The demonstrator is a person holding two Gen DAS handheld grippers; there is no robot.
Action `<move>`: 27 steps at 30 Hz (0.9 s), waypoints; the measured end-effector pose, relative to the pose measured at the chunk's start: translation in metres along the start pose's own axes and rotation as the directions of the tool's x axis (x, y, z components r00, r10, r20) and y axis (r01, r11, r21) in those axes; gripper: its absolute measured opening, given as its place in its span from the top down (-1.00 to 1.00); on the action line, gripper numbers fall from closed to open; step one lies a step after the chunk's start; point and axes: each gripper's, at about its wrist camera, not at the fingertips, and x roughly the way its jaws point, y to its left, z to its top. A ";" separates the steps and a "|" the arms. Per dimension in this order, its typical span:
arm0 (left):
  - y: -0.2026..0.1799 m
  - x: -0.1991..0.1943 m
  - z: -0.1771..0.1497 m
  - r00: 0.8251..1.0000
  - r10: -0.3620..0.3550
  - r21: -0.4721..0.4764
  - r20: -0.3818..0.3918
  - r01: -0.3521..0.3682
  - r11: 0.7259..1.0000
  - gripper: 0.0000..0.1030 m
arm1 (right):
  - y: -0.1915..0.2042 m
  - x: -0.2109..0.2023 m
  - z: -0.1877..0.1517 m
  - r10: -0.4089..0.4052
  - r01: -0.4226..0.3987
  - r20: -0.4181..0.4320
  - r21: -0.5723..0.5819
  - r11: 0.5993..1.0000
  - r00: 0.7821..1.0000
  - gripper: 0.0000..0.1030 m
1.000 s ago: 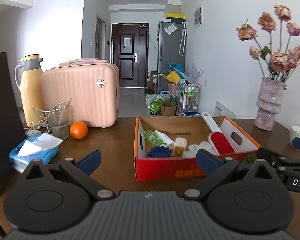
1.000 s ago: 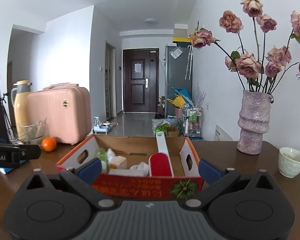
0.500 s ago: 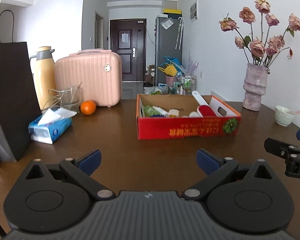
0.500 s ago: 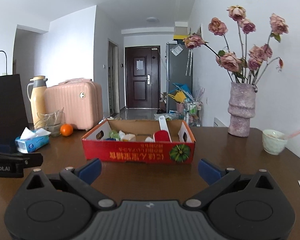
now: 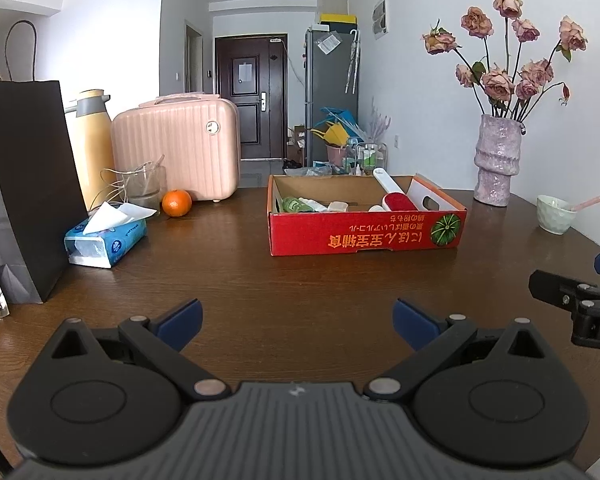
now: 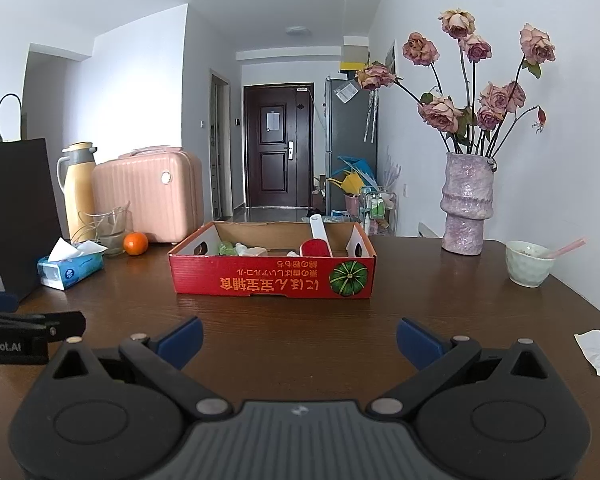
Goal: Organize rigid objects
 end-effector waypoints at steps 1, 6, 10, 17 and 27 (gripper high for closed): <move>0.000 0.000 0.000 1.000 0.000 0.001 0.001 0.000 1.000 -1.00 | 0.000 0.000 0.000 0.001 -0.001 0.000 0.000 1.000 1.000 -1.00; 0.000 -0.002 0.001 1.000 0.001 0.001 0.004 -0.001 1.000 -1.00 | 0.000 0.000 0.001 0.001 -0.001 0.002 -0.001 1.000 1.000 -1.00; 0.000 -0.004 0.001 1.000 0.001 0.001 0.009 -0.001 1.000 -1.00 | 0.000 -0.001 0.001 0.001 -0.001 0.001 -0.002 1.000 1.000 -1.00; 0.000 -0.004 0.001 1.000 0.001 0.001 0.011 -0.001 1.000 -1.00 | 0.001 -0.002 0.001 0.001 -0.001 0.002 -0.006 1.000 1.000 -1.00; 0.000 -0.006 0.002 1.000 0.002 0.001 0.015 -0.002 1.000 -1.00 | 0.003 -0.004 0.002 0.002 -0.002 0.003 -0.010 1.000 1.000 -1.00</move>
